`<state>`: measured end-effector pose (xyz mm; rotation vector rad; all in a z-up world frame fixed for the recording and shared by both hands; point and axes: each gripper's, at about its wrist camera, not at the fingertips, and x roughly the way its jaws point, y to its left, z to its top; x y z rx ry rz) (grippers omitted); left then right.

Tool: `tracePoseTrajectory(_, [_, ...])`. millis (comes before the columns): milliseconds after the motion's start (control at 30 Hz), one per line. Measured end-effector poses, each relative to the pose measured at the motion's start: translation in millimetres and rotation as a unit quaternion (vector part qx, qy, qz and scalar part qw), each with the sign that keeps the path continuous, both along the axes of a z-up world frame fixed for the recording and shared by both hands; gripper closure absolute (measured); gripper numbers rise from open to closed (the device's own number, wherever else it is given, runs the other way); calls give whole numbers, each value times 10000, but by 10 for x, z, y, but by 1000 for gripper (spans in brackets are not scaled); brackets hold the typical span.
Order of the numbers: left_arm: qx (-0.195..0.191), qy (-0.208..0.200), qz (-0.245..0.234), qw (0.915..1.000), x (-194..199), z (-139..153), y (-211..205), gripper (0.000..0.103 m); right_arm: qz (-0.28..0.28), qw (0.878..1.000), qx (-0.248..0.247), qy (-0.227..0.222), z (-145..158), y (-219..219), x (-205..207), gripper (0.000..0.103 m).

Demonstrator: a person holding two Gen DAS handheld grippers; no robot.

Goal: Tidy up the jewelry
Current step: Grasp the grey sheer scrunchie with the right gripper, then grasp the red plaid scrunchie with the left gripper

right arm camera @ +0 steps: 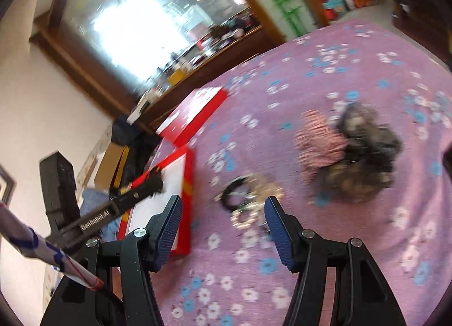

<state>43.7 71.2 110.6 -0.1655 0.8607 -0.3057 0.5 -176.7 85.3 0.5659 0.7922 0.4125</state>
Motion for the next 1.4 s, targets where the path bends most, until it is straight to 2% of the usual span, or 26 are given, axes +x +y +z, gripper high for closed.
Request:
tracePoseTrajectory(167, [-332, 240, -152, 9990, 213, -185, -467, 52, -506, 9987, -11, 97, 30, -371, 86, 38])
tracePoseTrajectory(200, [-360, 287, -179, 9988, 251, -225, -533, 52, -672, 9976, -124, 64, 59, -438, 116, 38])
tracePoseTrajectory(233, [-421, 373, -244, 9981, 294, -285, -620, 52, -823, 9962, -296, 34, 82, -508, 149, 34])
tracePoseTrajectory(300, [-565, 490, -325, 9967, 367, -387, -722, 52, -1124, 9907, -724, 257, 42, -630, 275, 27])
tracePoseTrajectory(400, [-662, 539, -418, 9955, 421, -516, -763, 52, -1463, 9798, -1232, 588, -116, -794, 478, 27])
tracePoseTrajectory(467, [-661, 566, -349, 9956, 452, -576, -723, 52, -1439, 9762, -1362, 887, -286, -862, 637, 29])
tracePoseTrajectory(500, [-688, 591, -334, 9953, 473, -602, -711, 52, -1401, 9759, -1340, 1003, -382, -887, 723, 33])
tracePoseTrajectory(567, [-711, 592, -317, 9952, 488, -619, -691, 52, -1168, 9768, -1434, 1079, -500, -822, 835, 61])
tracePoseTrajectory(600, [-700, 553, -310, 9955, 482, -616, -684, 52, -1096, 9753, -1584, 1081, -543, -764, 886, 68])
tracePoseTrajectory(633, [-682, 505, -322, 9959, 472, -609, -690, 52, -1090, 9756, -1612, 1012, -561, -764, 900, 81])
tracePoseTrajectory(700, [-691, 421, -346, 9961, 454, -592, -695, 52, -1169, 9767, -1646, 726, -570, -747, 866, 87])
tracePoseTrajectory(800, [-708, 389, -386, 9960, 432, -589, -707, 52, -1471, 9805, -1302, 17, -412, -886, 697, 90])
tracePoseTrajectory(833, [-711, 386, -404, 9959, 432, -593, -723, 52, -1614, 9773, -1343, -292, -293, -914, 635, 90])
tracePoseTrajectory(900, [-655, 391, -448, 9961, 425, -586, -767, 52, -2004, 9633, -1624, -746, -144, -951, 504, 90])
tracePoseTrajectory(1100, [-594, 607, -582, 9947, 461, -450, -980, 52, -2259, 9648, -1071, -819, -105, -1186, 404, 90])
tracePoseTrajectory(1167, [-463, 670, -648, 9946, 522, -394, -1141, 48, -2297, 9647, -987, -828, -105, -1210, 384, 90])
tracePoseTrajectory(1233, [-461, 730, -685, 9939, 619, -355, -1308, 37, -2417, 9622, -907, -868, -84, -1267, 328, 90])
tracePoseTrajectory(1300, [-420, 770, -718, 9936, 729, -356, -1493, 37, -2516, 9598, -858, -899, -70, -1282, 279, 90])
tracePoseTrajectory(1400, [18, 895, -775, 9930, 871, -450, -1805, 37, -2668, 9562, -798, -905, -73, -1344, 261, 89])
